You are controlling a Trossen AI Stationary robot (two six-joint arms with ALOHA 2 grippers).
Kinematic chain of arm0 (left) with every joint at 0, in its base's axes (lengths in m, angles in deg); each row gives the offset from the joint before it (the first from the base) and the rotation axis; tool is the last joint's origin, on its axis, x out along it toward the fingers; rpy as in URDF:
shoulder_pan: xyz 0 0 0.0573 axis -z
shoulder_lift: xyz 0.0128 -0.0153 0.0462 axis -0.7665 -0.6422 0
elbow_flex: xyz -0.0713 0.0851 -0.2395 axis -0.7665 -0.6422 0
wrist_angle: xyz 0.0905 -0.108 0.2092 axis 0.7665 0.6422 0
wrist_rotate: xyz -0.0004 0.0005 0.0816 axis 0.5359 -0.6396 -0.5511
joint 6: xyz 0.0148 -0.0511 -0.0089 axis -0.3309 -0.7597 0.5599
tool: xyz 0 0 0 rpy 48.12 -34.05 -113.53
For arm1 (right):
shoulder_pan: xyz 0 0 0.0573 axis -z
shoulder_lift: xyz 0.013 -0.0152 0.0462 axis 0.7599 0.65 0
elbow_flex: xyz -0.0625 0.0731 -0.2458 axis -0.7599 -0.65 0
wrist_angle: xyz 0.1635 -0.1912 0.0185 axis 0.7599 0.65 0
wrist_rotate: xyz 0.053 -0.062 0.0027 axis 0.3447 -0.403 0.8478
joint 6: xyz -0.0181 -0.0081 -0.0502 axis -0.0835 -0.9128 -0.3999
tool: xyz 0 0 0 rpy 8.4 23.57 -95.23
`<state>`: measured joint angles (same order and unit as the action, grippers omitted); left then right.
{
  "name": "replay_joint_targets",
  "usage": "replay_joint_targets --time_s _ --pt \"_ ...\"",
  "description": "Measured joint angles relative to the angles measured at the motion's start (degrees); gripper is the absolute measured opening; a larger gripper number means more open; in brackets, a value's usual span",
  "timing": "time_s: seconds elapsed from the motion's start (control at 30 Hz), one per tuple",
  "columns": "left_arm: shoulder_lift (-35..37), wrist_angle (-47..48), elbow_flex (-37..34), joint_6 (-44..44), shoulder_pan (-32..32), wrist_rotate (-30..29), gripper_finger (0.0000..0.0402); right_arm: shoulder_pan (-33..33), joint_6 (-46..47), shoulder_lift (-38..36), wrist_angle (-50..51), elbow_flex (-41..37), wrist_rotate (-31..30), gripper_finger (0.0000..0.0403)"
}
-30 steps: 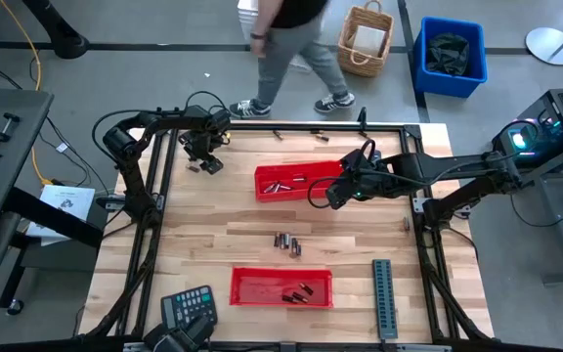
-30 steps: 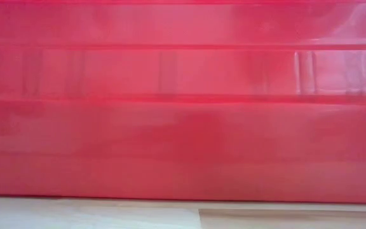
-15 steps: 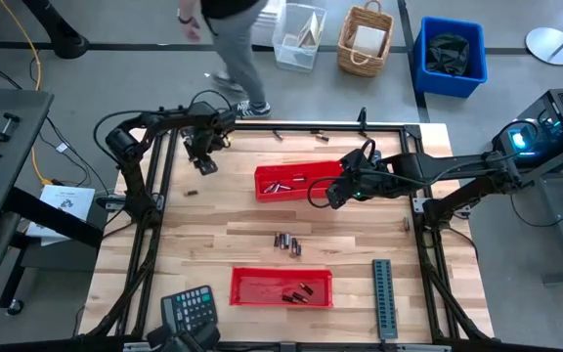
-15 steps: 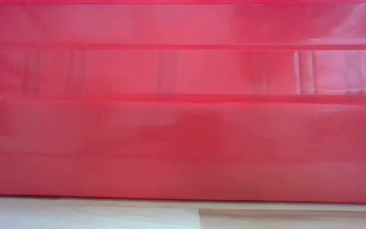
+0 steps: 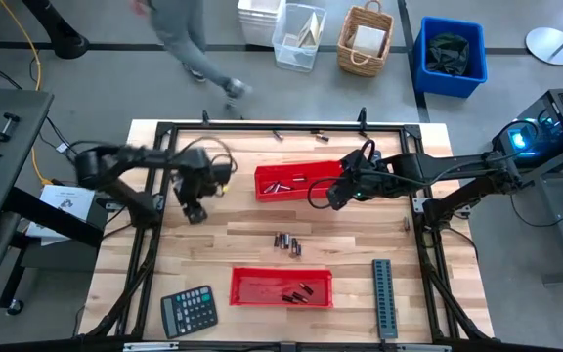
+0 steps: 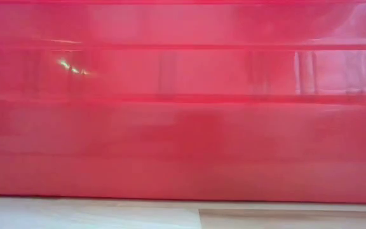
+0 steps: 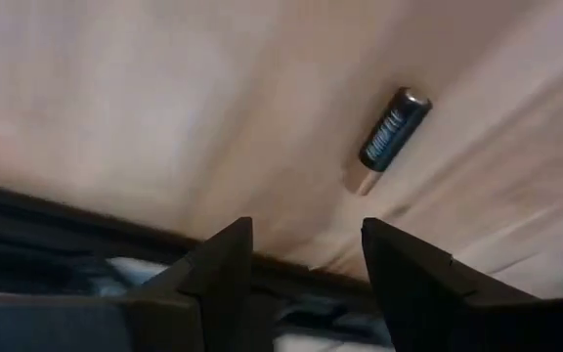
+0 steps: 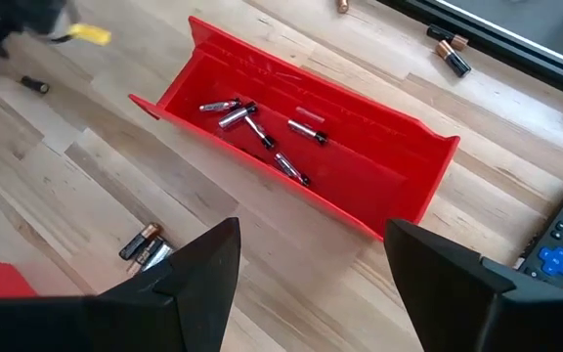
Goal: Sort batteries
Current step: Put the black battery into the bottom red bin
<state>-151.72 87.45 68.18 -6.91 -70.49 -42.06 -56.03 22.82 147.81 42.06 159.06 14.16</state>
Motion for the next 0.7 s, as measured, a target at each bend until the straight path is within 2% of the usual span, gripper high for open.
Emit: replay_joint_targets --time_s 0.17,0.43,0.57,0.7 --pt "7.93 -4.14 -4.78 -14.08 12.18 2.72 0.0186 0.0 -2.13 0.0 0.02 0.0 0.65 0.025" --pt "11.54 -13.74 -4.35 -26.73 31.58 6.78 0.0186 0.55 -4.12 0.0 0.09 0.0 3.48 0.025" --pt "11.53 -16.95 -4.63 -29.56 39.75 4.89 0.0186 0.61 -2.51 0.0 0.22 0.0 3.95 0.025" --pt "11.52 -23.28 -9.01 -35.11 44.68 2.24 0.0186 0.59 3.48 0.0 0.26 0.0 4.0 0.025"
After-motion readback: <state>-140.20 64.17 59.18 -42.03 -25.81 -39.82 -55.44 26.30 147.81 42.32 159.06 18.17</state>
